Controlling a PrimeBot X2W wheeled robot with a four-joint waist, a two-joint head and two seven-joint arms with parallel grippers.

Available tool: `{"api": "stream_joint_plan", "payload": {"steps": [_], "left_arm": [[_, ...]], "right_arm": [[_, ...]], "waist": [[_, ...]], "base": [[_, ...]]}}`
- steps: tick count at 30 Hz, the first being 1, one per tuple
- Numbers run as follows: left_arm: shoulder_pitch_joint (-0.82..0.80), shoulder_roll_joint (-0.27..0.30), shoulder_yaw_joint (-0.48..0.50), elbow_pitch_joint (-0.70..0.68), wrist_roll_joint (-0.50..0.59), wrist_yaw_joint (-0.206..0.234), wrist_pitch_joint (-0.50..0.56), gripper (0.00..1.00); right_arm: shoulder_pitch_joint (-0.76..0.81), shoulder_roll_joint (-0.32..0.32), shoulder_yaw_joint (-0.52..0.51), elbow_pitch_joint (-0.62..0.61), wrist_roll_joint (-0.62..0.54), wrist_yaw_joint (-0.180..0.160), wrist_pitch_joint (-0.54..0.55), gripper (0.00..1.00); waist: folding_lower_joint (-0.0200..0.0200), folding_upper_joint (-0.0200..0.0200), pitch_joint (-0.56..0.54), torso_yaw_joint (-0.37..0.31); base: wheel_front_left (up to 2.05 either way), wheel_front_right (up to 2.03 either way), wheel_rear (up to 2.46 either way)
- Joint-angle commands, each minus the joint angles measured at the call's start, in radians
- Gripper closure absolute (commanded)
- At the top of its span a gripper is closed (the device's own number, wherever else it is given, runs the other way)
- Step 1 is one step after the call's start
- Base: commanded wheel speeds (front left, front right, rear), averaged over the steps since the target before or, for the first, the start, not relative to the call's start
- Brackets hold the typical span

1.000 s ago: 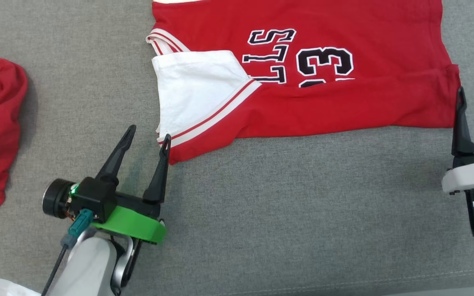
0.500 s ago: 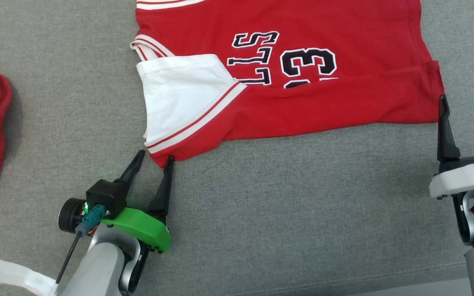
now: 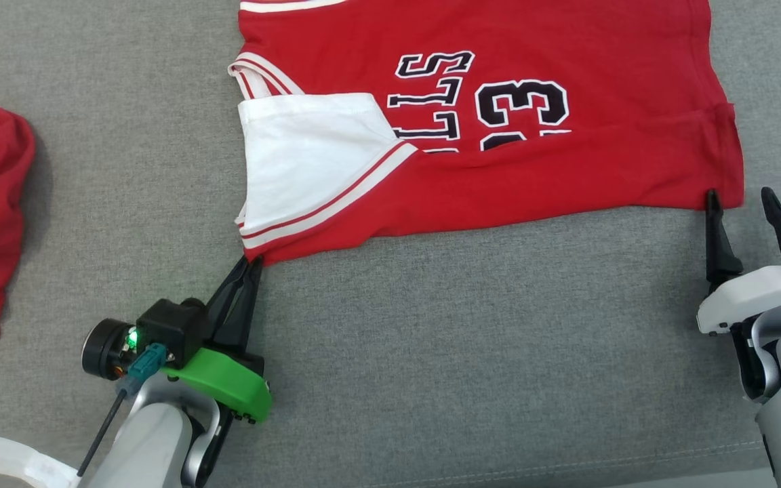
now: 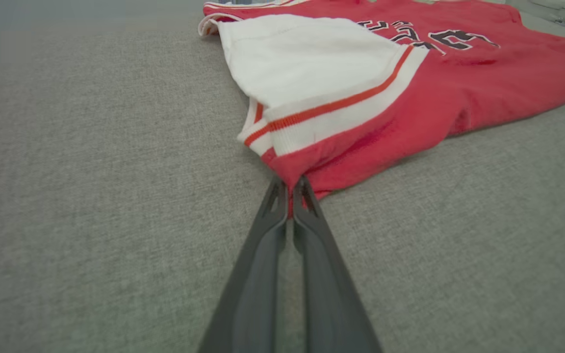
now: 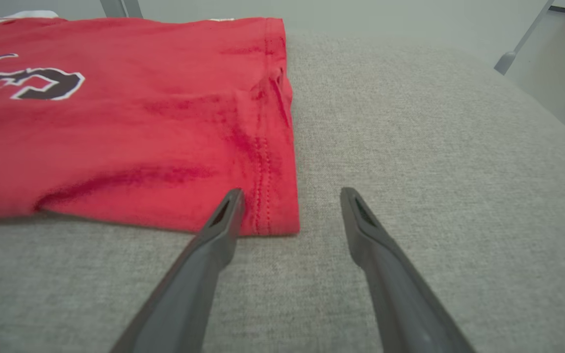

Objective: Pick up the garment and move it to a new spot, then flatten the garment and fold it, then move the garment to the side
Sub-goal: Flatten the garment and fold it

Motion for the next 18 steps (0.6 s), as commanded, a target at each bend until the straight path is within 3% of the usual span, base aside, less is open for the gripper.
{"api": "stream_joint_plan", "payload": {"steps": [1,2,3,4,5,6,18], "left_arm": [[0.001,0.012,0.001,-0.009,0.017,0.01,0.004,1.0],[0.0,0.015,0.0,-0.014,0.017,0.01,0.006,1.0],[0.0,0.018,-0.002,-0.021,0.017,0.012,0.007,1.0],[0.0,0.022,-0.004,-0.027,0.02,0.011,0.01,1.0],[0.0,0.025,-0.007,-0.032,0.022,0.008,0.012,1.0],[-0.001,0.028,-0.01,-0.038,0.02,0.006,0.011,1.0],[0.112,0.063,-0.037,-0.18,0.036,0.039,0.034,1.0]], "right_arm": [[-0.023,-0.011,0.012,0.024,0.02,-0.001,-0.003,0.0],[-0.031,-0.016,0.023,0.039,0.027,-0.001,-0.003,0.0],[-0.042,-0.022,0.033,0.055,0.041,-0.001,-0.003,0.21],[-0.046,-0.026,0.046,0.067,0.052,-0.001,-0.003,0.53],[-0.048,-0.038,0.065,0.081,0.058,-0.001,-0.003,0.73],[-0.048,-0.05,0.085,0.096,0.066,-0.001,-0.002,1.0],[0.043,-0.172,0.19,0.018,0.131,-0.002,-0.001,1.0]], "waist": [[0.0,0.0,0.003,0.005],[0.0,0.0,0.004,0.007],[0.0,0.0,0.006,0.008],[0.0,0.0,0.006,0.01],[0.0,0.0,0.006,0.015],[0.0,0.0,0.004,0.019],[0.0,0.0,-0.032,0.042]], "base": [[0.0,0.0,0.0],[0.0,0.0,0.0],[0.0,0.0,0.0],[0.0,0.0,0.0],[0.0,0.0,0.0],[0.0,0.0,0.0],[0.0,0.0,0.0]]}}
